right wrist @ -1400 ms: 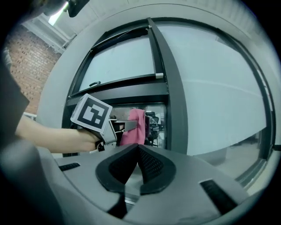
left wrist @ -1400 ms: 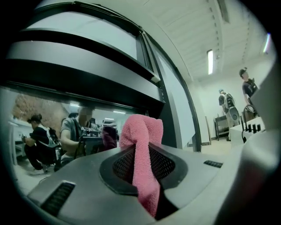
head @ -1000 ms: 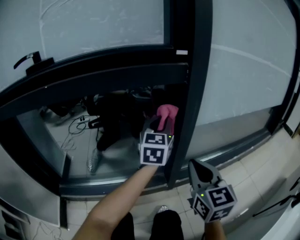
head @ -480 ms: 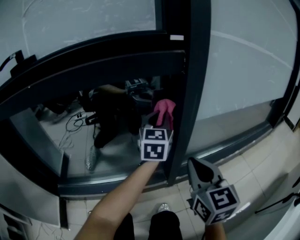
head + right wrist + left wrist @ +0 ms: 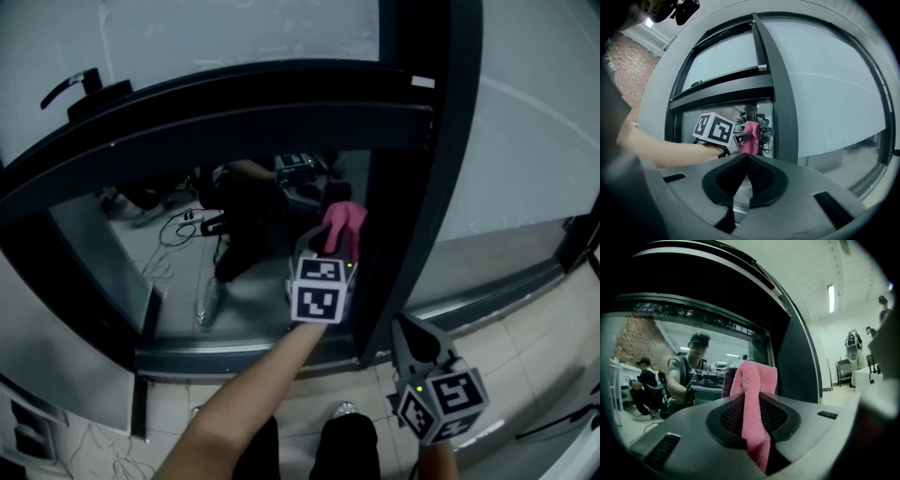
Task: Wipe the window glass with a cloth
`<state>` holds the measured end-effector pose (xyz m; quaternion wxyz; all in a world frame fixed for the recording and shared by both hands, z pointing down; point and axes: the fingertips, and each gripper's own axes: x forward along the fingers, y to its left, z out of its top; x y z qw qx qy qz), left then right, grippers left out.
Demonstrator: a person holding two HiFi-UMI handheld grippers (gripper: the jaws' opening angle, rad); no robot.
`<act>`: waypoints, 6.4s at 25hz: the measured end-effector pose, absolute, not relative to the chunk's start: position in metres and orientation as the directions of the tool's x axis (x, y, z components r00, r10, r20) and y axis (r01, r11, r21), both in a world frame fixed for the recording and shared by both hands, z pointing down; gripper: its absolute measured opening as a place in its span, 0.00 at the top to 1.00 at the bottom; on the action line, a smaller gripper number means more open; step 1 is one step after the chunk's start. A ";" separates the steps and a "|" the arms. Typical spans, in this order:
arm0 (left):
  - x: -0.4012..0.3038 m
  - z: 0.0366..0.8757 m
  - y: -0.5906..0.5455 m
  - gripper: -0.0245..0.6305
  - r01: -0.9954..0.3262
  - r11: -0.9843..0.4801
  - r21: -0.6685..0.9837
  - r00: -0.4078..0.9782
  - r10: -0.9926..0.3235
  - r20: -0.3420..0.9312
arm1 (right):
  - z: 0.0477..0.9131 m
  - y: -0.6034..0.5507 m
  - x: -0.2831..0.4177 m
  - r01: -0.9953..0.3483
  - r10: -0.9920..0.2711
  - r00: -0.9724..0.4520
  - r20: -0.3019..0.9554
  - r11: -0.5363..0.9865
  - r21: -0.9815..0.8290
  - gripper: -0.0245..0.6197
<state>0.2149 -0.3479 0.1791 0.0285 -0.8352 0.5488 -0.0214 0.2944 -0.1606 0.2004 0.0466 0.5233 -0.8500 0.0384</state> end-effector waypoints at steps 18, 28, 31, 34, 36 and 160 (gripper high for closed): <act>0.083 0.168 -0.319 0.87 -0.932 -0.350 -0.097 0.351 -0.936 0.004 | 0.188 -0.163 0.186 -0.817 -0.813 -0.571 0.115 0.576 0.010 0.95; -0.011 0.163 -0.300 0.87 -0.952 -0.284 -0.111 0.286 -0.958 0.000 | 0.181 -0.163 0.110 -0.759 -0.756 -0.648 0.094 0.651 0.005 0.95; -0.042 0.163 -0.294 0.87 -0.963 -0.249 -0.106 0.250 -0.968 -0.002 | 0.181 -0.161 0.087 -0.734 -0.731 -0.676 0.094 0.679 0.005 0.95; -0.075 0.163 -0.287 0.87 -0.972 -0.212 -0.104 0.214 -0.977 -0.004 | 0.181 -0.160 0.066 -0.713 -0.710 -0.698 0.090 0.701 0.006 0.95; -0.093 0.162 -0.283 0.87 -0.975 -0.193 -0.111 0.195 -0.981 -0.004 | 0.182 -0.159 0.053 -0.703 -0.701 -0.708 0.092 0.711 0.002 0.95; 0.282 0.278 -0.348 0.87 -0.877 -0.480 0.028 0.480 -0.871 0.105 | 0.253 -0.151 0.330 -0.931 -0.905 -0.365 0.220 0.359 -0.069 0.95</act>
